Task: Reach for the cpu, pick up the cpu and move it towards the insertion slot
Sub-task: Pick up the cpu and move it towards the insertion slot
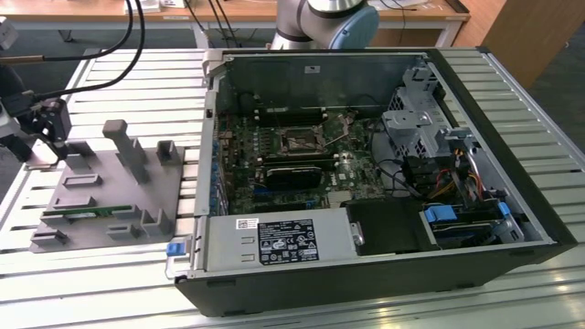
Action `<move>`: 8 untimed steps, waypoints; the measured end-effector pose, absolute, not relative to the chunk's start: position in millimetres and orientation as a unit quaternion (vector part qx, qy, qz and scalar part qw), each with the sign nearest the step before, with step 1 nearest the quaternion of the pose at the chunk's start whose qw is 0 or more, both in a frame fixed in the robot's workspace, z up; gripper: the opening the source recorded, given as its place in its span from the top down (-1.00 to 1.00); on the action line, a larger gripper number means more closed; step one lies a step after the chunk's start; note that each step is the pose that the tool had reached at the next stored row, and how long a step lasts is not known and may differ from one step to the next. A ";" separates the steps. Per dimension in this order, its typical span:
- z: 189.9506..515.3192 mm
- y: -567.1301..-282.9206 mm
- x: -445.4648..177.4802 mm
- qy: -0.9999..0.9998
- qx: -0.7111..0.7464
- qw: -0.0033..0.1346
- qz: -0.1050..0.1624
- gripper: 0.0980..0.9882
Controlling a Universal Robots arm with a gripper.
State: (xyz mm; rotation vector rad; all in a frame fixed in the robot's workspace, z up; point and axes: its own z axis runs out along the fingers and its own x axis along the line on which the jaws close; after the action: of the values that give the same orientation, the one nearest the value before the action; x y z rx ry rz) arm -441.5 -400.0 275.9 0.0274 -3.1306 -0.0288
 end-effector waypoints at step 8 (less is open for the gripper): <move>279.4 -399.6 -441.5 -1.000 0.009 0.005 -0.009 0.00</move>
State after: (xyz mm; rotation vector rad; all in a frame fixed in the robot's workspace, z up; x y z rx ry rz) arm -441.5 -399.6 279.4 0.0274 -3.1307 -0.0284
